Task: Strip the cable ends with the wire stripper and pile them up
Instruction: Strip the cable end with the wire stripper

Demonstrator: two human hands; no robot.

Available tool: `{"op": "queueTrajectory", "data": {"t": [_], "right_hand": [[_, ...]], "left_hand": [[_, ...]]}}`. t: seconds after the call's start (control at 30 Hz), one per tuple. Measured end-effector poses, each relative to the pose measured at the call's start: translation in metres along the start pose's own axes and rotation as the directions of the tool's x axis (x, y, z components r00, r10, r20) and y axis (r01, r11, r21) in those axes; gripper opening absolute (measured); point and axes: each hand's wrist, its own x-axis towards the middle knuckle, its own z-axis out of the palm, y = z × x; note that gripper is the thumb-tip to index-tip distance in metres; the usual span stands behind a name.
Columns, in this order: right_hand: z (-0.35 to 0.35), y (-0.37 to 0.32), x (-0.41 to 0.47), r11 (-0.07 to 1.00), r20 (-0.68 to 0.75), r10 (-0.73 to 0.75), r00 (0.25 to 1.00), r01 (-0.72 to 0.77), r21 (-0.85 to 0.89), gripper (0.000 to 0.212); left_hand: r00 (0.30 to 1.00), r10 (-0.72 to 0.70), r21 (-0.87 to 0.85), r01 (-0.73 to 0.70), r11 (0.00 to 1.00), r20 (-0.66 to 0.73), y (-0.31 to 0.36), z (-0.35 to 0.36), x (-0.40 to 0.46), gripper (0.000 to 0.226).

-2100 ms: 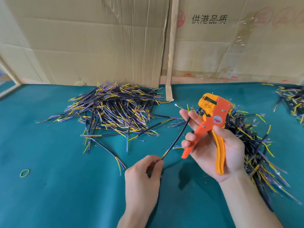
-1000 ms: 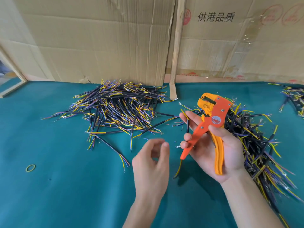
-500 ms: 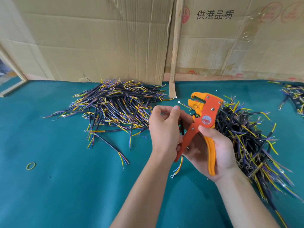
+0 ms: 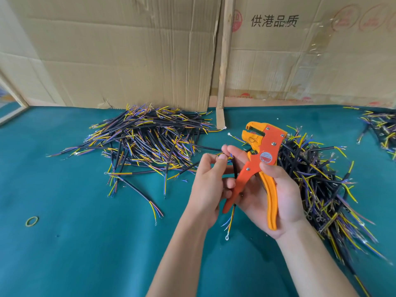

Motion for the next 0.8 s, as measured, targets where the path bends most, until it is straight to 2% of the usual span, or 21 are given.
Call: {"op": "queueTrajectory", "data": {"t": [0.1,0.23,0.37,0.53,0.6,0.67,0.8], "right_hand": [[0.002,0.000,0.000,1.000,0.011,0.014,1.000,-0.014,-0.025,0.081],[0.004,-0.004,-0.001,0.996,0.020,0.037,0.999,-0.035,-0.086,0.081],[0.004,-0.006,-0.002,0.987,-0.020,0.061,0.998,-0.064,-0.149,0.084],[0.006,-0.001,-0.002,0.975,-0.021,0.136,0.991,-0.137,-0.177,0.086],[0.007,0.000,-0.002,0.971,-0.002,0.154,0.988,-0.151,-0.187,0.084],[0.007,0.000,-0.002,0.968,-0.008,0.148,0.989,-0.146,-0.206,0.083],[0.008,0.001,-0.001,0.963,-0.050,0.139,0.989,-0.147,-0.226,0.086]], "left_hand": [[0.997,0.075,-0.002,-0.075,0.997,-0.028,0.002,-0.001,-0.001,0.026],[0.996,0.082,-0.043,-0.083,0.996,-0.033,0.008,-0.002,-0.003,0.025],[0.999,0.035,-0.068,-0.038,0.997,-0.039,0.014,-0.013,-0.001,0.022],[0.992,-0.117,0.021,0.116,0.993,0.045,0.014,-0.027,-0.001,0.017],[0.985,-0.166,0.091,0.161,0.983,0.047,0.012,-0.033,-0.001,0.019],[0.980,-0.190,0.093,0.183,0.979,0.067,0.009,-0.037,-0.001,0.023],[0.996,-0.067,0.033,0.065,0.997,0.055,-0.001,-0.039,-0.002,0.036]]}}
